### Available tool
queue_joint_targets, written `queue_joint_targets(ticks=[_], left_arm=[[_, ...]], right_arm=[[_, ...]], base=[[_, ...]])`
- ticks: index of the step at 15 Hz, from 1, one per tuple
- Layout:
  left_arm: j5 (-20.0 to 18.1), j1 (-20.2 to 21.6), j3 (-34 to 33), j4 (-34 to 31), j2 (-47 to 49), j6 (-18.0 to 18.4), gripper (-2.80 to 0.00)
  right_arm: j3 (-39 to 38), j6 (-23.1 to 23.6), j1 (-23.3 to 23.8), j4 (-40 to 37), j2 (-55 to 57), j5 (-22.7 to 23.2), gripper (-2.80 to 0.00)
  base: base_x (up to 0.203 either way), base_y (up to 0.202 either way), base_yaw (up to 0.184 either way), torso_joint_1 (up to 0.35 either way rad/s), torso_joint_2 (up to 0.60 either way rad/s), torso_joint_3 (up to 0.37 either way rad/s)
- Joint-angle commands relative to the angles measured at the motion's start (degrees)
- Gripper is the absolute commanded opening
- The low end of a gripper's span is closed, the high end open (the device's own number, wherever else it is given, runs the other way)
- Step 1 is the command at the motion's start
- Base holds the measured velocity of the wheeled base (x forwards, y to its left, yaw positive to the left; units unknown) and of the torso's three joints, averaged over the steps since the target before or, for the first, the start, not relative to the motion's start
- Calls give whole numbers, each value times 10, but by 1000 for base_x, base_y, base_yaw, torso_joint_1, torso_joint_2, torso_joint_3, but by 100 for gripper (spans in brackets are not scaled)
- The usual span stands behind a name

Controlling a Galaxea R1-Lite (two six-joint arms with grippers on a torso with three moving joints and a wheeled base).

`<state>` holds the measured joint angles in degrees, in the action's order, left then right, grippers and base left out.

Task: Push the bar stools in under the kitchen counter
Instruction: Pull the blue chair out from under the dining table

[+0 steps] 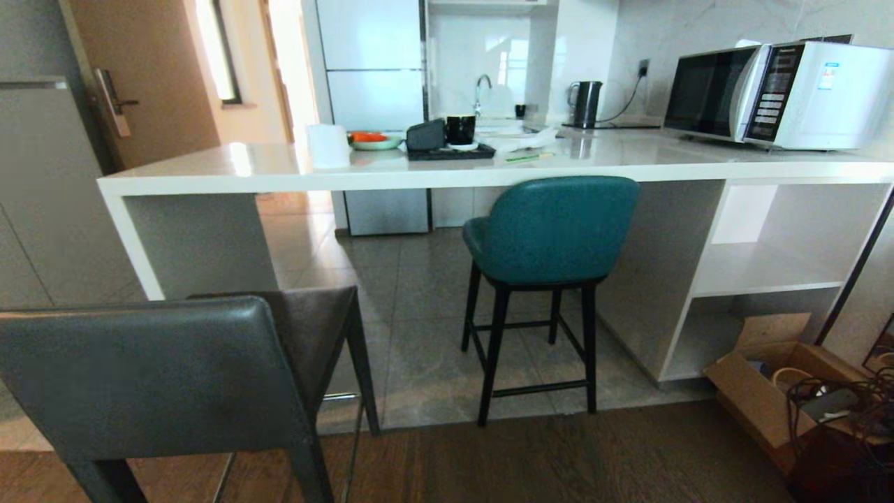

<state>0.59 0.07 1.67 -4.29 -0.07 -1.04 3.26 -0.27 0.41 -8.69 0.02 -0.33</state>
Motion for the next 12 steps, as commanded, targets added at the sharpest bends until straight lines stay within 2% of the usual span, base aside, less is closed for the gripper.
queue_joint_targets(ticks=[1, 12], left_arm=[[0, 0, 0, 0, 1, 0, -280], [0, 0, 0, 0, 1, 0, -280]], right_arm=[[0, 0, 0, 0, 1, 0, -280], [0, 0, 0, -1, 1, 0, -280]], base=[[0, -193, 3, 2, 1, 5], [0, -195, 2, 3, 3, 3]])
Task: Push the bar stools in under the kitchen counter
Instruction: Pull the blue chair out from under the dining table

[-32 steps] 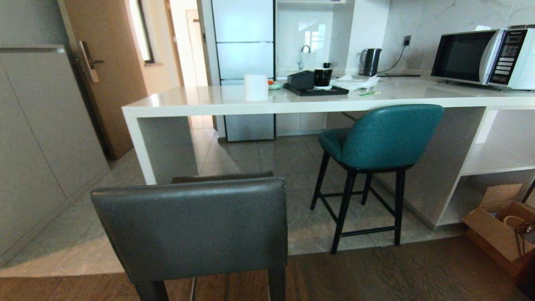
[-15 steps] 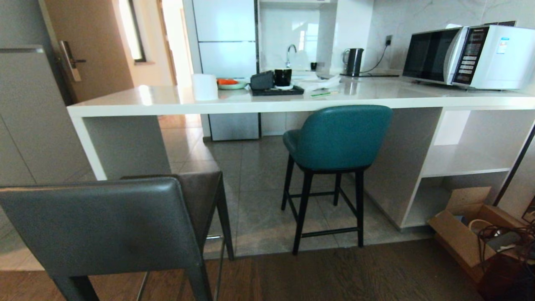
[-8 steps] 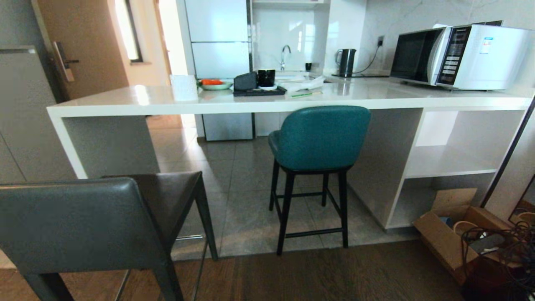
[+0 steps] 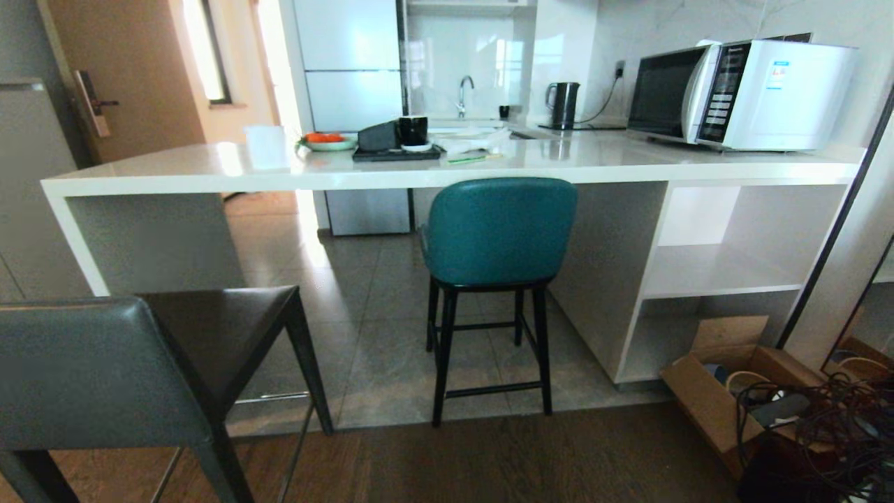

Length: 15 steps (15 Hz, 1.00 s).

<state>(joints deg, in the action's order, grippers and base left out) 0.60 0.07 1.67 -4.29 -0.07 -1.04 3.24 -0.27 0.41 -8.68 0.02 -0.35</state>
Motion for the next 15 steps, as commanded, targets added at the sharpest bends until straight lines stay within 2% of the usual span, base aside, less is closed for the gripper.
queue_joint_targets(ticks=[1, 12, 15], left_arm=[[0, 0, 0, 0, 1, 0, -280], [1, 0, 0, 0, 1, -1, -280], [1, 0, 0, 1, 1, -1, -280]], right_arm=[[0, 0, 0, -1, 1, 0, -280], [0, -1, 0, 0, 1, 0, -280], [0, -1, 0, 0, 1, 0, -280]], base=[[0, -196, 5, 2, 2, -2], [0, -193, 2, 3, 2, 3], [0, -71, 6, 0, 3, -1]])
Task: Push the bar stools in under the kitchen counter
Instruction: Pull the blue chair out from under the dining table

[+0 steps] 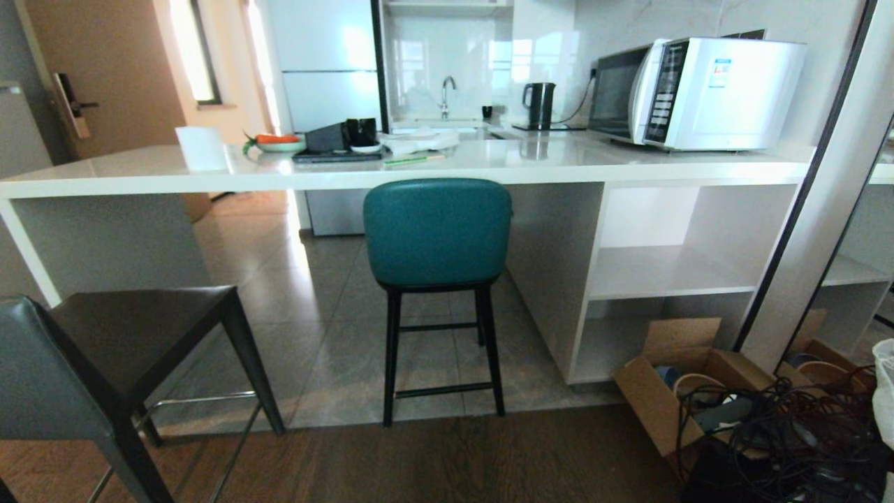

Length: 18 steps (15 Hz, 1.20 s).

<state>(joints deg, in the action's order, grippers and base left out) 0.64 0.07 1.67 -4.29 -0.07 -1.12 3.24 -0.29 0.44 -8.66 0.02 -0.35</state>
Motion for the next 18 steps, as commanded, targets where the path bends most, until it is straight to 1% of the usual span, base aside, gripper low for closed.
queue_joint_targets(ticks=[1, 8, 18], left_arm=[[1, 0, 0, 1, 1, 0, -280], [1, 0, 0, 0, 1, 0, -280], [1, 0, 0, 0, 1, 0, -280]], right_arm=[[0, -1, 0, 0, 1, 0, -280], [0, -1, 0, 0, 1, 0, -280], [0, -1, 0, 0, 1, 0, -280]], base=[[0, 0, 0, 0, 0, 0], [0, 0, 0, 0, 0, 0], [188, 0, 3, 1, 3, 2]])
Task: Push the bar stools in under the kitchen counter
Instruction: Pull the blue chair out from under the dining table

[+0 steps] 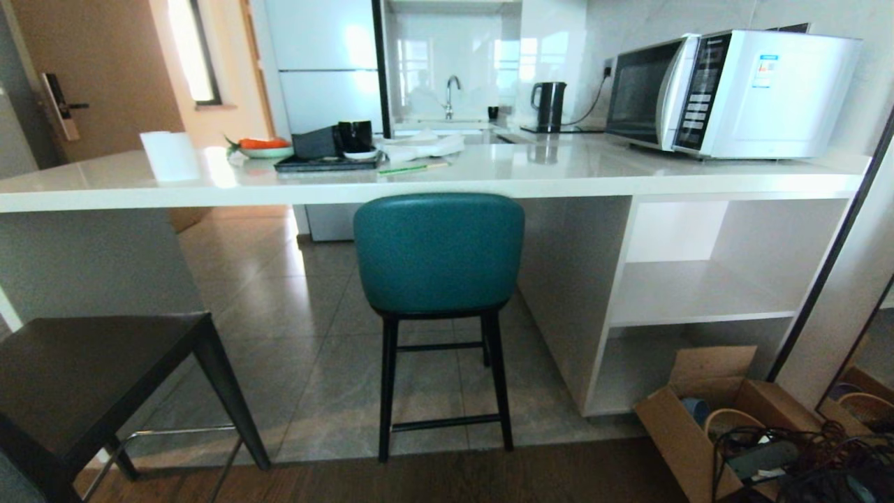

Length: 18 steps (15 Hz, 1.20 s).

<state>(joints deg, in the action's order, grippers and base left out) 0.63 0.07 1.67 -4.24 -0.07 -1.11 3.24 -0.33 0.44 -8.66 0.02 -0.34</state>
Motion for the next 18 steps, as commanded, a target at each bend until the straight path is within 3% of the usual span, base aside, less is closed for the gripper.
queue_joint_targets(ticks=[1, 18], left_arm=[[1, 0, 0, -1, 1, 0, -280], [1, 0, 0, 0, 1, 0, -280]], right_arm=[[0, 0, 0, 0, 1, 0, -280], [0, 0, 0, 0, 1, 0, -280]], base=[[193, 0, 1, -2, 2, 3], [194, 0, 1, 3, 2, 3]])
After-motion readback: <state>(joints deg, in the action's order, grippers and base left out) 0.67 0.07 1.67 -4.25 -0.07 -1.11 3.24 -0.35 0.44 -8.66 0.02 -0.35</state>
